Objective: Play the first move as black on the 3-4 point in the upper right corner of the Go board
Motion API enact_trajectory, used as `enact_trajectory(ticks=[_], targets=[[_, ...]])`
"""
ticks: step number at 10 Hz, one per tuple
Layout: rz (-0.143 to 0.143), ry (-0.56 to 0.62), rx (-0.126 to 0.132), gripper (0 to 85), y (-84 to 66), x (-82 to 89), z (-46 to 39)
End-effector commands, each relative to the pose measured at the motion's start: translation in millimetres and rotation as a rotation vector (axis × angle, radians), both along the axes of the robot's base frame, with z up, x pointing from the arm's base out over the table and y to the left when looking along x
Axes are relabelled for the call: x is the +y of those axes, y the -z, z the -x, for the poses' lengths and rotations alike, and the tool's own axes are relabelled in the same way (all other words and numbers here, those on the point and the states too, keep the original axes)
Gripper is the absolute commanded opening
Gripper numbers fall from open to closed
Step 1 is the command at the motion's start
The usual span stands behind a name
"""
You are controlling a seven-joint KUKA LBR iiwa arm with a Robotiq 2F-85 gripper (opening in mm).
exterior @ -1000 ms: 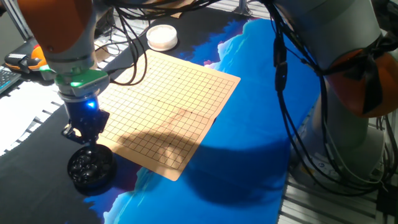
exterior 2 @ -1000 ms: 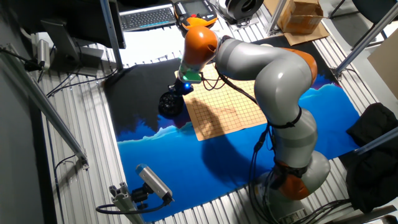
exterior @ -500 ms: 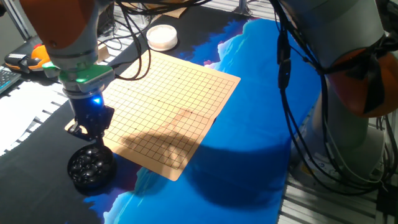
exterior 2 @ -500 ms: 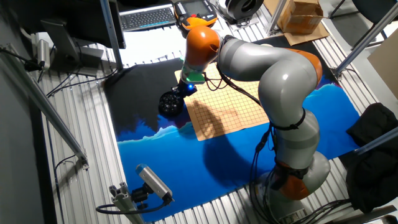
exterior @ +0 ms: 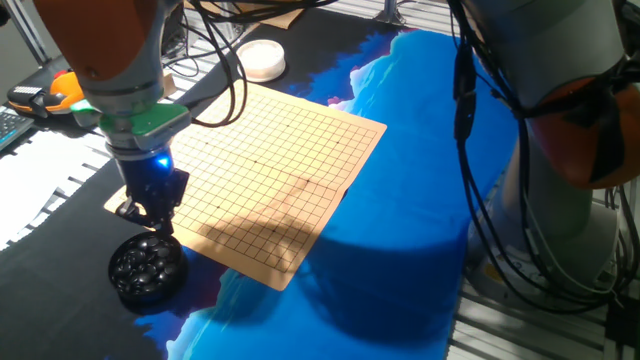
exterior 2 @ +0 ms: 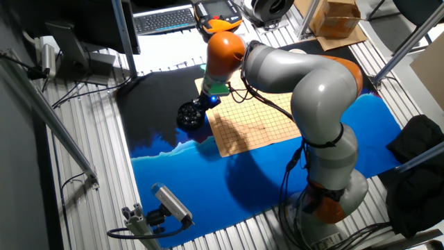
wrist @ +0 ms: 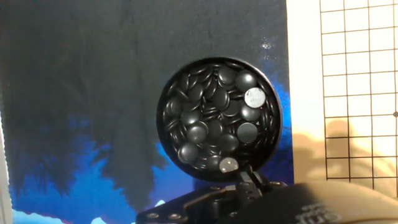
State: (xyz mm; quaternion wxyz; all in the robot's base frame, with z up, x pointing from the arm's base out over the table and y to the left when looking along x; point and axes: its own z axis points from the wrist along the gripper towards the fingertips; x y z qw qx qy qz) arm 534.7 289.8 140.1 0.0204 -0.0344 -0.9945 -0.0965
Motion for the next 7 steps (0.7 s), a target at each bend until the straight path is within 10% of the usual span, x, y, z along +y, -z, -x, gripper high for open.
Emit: enact_trajectory(ticks=[1,7], targets=[[0.000,0.007,-0.005,0.0,0.0,-0.1,0.0],[0.013,0.123,-0.051,0.0,0.0,-0.1,0.0]])
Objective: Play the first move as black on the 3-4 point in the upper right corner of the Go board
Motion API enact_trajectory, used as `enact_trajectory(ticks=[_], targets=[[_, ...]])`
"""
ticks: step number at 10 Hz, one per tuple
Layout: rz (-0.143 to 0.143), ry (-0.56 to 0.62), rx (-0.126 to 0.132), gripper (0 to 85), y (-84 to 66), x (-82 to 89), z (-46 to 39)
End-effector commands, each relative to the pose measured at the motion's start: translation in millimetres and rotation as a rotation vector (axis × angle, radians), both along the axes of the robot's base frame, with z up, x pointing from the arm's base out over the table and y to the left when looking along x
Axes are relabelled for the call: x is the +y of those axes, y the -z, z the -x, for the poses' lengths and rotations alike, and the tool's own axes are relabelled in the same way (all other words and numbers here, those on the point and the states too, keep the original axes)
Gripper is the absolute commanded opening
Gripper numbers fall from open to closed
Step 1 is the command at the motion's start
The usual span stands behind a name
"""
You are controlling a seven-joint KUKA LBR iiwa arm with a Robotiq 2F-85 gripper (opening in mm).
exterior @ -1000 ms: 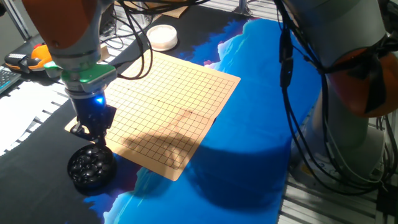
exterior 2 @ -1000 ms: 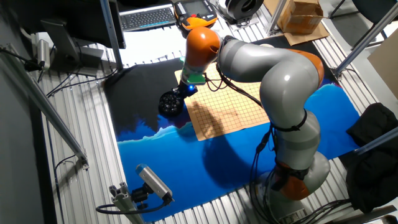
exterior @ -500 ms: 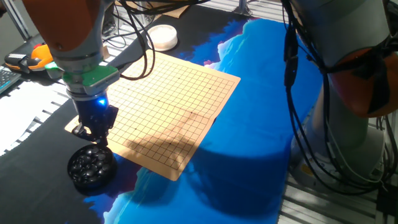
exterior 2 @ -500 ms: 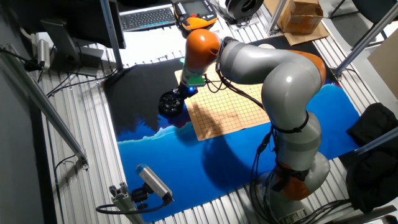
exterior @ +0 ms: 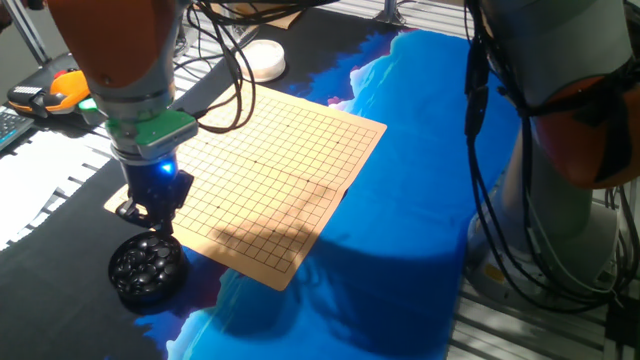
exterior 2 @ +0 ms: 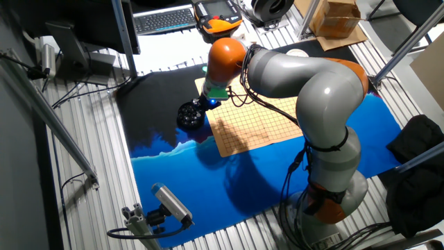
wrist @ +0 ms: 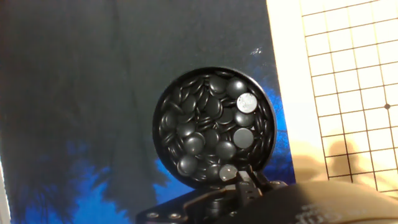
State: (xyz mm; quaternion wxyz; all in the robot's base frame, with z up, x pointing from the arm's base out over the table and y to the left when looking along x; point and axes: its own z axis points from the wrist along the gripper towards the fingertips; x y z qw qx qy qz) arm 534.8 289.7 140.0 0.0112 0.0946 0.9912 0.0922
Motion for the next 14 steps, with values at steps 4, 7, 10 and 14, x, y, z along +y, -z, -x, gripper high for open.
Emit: enact_trajectory(ticks=[4,7,10,14], targets=[[0.002,0.019,0.006,0.0,-0.1,0.1,0.0],[0.016,0.010,0.015,0.0,-0.1,0.1,0.0],[0.012,-0.037,0.036,0.0,-5.2,-14.0,4.2],[0.000,-0.118,0.015,0.0,5.9,-57.8,12.4]])
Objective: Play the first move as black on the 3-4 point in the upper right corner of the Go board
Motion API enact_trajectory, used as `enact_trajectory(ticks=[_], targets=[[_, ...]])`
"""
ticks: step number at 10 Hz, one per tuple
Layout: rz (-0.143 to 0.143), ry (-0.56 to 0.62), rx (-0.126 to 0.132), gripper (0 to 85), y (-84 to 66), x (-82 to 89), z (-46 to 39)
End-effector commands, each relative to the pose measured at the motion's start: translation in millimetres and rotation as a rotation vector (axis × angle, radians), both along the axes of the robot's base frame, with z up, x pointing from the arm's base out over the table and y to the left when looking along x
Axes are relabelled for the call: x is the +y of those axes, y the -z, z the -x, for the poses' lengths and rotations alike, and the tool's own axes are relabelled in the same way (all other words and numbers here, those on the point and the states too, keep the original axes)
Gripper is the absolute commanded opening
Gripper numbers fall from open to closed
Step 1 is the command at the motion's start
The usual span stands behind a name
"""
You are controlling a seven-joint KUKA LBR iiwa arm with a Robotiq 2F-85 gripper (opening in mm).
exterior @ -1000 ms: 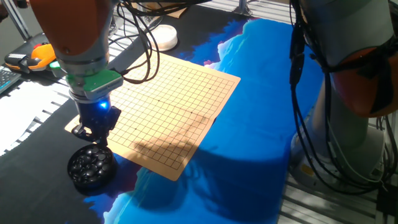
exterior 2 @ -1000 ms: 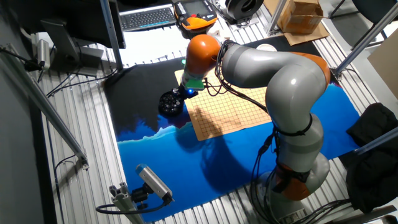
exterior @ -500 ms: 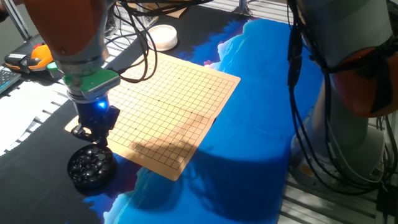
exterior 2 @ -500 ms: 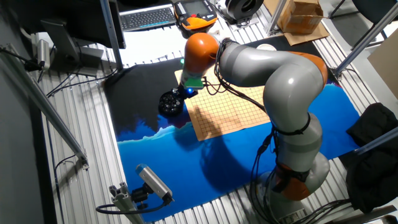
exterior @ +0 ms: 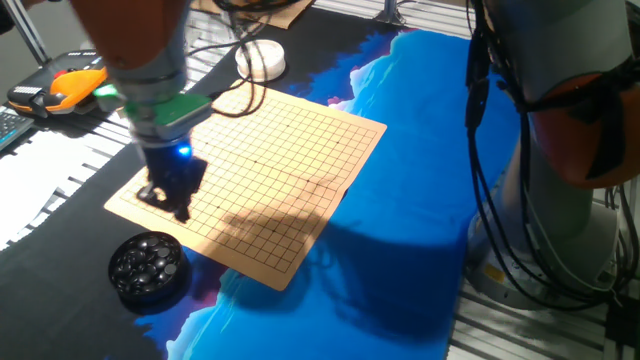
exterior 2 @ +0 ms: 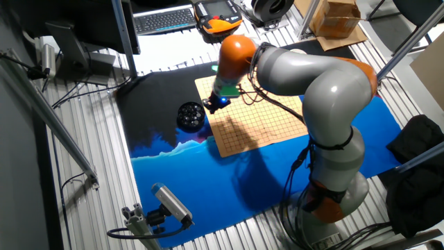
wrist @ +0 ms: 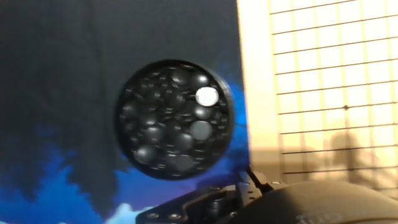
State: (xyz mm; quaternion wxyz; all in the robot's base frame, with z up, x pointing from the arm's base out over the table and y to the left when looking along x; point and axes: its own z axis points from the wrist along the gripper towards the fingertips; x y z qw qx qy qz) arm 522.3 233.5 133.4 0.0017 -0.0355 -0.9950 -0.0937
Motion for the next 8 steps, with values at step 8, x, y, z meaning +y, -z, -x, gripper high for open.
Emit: enact_trajectory(ticks=[8], targets=[[0.024,0.017,0.036,0.0,5.3,-12.3,-1.4]])
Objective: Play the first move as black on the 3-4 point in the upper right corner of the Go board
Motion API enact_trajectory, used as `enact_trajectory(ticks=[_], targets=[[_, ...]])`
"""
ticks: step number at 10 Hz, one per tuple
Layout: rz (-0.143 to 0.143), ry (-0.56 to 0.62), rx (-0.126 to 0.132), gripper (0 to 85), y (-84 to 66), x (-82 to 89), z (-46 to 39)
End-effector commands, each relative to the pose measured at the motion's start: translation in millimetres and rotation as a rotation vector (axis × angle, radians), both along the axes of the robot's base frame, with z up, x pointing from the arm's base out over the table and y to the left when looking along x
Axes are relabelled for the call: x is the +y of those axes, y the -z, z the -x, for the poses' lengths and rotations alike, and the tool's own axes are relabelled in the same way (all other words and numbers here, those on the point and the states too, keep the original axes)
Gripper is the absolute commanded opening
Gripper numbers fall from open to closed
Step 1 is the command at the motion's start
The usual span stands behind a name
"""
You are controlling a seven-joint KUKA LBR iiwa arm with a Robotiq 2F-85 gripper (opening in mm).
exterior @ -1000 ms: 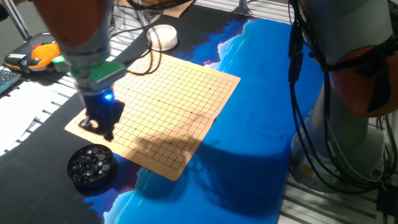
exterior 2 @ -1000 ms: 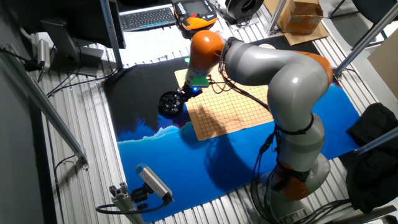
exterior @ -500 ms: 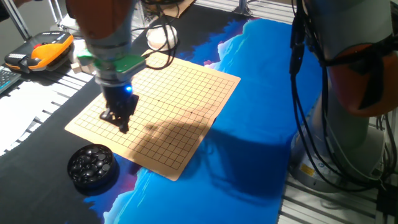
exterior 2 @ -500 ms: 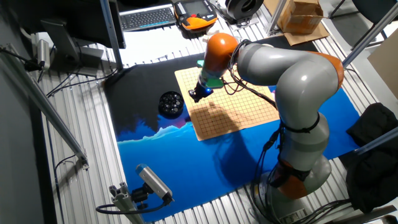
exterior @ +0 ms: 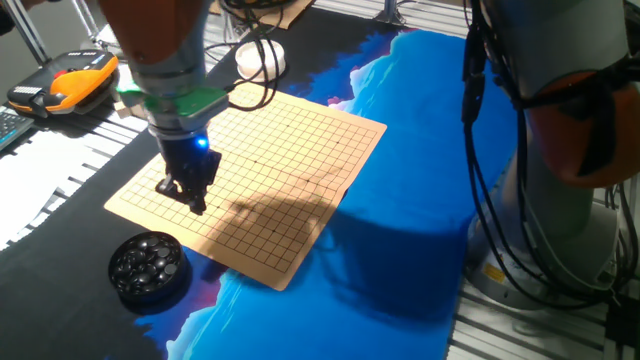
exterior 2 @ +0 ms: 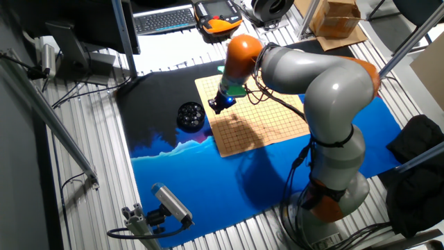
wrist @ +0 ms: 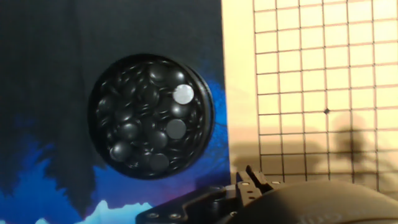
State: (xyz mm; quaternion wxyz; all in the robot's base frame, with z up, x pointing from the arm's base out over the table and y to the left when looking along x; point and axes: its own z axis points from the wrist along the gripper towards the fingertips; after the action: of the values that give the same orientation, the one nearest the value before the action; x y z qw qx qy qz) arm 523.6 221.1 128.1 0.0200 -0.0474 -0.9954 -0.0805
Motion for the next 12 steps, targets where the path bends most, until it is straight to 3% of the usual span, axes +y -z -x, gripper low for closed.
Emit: enact_trajectory(ticks=[1,2,4,10,12], targets=[[0.017,0.016,0.010,0.0,0.0,0.1,0.0],[0.034,0.032,0.024,0.0,0.0,0.1,0.0],[0.038,0.065,0.045,0.0,0.0,0.1,0.0],[-0.002,0.045,0.096,0.0,-0.2,0.1,0.7],[0.032,0.012,0.091,0.0,0.5,-0.8,7.6]])
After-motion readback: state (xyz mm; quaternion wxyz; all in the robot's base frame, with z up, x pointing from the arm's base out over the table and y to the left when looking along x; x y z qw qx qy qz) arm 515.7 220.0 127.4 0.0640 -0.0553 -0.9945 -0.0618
